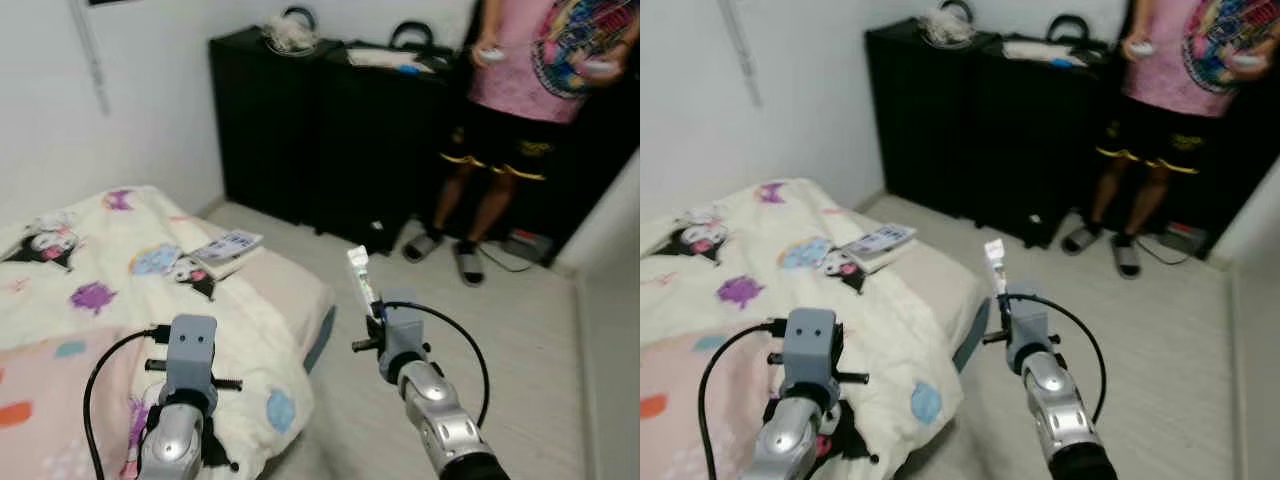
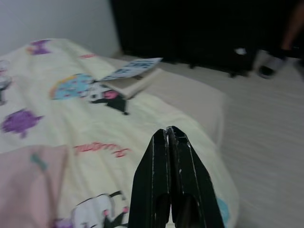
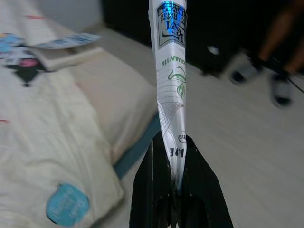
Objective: Clean up the room
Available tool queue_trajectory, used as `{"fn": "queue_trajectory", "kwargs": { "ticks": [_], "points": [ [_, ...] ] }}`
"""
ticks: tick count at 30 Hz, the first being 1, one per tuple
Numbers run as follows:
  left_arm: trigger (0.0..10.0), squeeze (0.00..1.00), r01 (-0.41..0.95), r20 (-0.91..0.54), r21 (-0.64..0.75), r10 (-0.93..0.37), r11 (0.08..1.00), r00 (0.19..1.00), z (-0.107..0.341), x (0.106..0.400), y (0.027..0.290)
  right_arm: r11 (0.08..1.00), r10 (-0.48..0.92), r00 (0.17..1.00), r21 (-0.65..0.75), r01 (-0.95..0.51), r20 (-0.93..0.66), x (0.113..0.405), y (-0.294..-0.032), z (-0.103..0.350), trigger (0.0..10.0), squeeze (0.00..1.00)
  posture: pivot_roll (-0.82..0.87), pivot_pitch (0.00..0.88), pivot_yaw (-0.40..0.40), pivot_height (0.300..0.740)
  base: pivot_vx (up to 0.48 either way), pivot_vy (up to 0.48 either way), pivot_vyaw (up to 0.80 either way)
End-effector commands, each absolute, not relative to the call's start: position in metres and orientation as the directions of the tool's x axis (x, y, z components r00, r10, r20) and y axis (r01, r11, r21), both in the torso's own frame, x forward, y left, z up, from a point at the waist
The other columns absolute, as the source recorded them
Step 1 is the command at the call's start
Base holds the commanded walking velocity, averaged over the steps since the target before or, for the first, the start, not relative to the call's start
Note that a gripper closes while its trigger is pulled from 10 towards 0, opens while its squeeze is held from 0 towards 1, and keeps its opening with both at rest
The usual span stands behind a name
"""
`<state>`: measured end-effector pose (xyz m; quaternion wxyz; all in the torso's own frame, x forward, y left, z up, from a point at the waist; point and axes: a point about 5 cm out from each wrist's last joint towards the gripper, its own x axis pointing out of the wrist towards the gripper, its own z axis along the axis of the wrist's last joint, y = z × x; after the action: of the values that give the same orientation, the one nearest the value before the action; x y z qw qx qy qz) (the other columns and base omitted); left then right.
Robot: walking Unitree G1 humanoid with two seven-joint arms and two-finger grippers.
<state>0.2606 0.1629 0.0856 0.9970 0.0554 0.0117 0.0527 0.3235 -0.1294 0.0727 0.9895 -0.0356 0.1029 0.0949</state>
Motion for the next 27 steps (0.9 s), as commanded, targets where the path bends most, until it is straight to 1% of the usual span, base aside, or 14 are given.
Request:
{"fn": "queue_trajectory", "kwargs": {
  "ticks": [1,10,27],
  "points": [
    [10.0,0.00,-0.090,-0.034,0.103,0.093,0.991,0.995,0.0808,0.2588,0.1626,0.980,0.175,0.955,-0.051,-0.192,-0.239,0.3190,-0.1298,0.0636,10.0,0.00,-0.03,0.119,-0.034,0.740,0.000,0.000,-0.80],
    [10.0,0.00,-0.073,-0.016,0.108,0.075,0.991,0.997,0.0837,0.2605,0.1594,0.980,0.172,0.955,-0.056,-0.191,-0.242,0.3176,-0.1297,0.0619,10.0,0.00,-0.03,0.120,-0.033,0.740,0.000,0.000,-0.80],
    [10.0,0.00,-0.066,-0.029,0.112,0.069,0.992,0.997,0.0810,0.2593,0.1581,0.979,0.174,0.953,-0.062,-0.195,-0.247,0.3154,-0.1283,0.0591,10.0,0.00,-0.03,0.121,-0.030,0.740,0.000,0.000,-0.80]
  ]
}}
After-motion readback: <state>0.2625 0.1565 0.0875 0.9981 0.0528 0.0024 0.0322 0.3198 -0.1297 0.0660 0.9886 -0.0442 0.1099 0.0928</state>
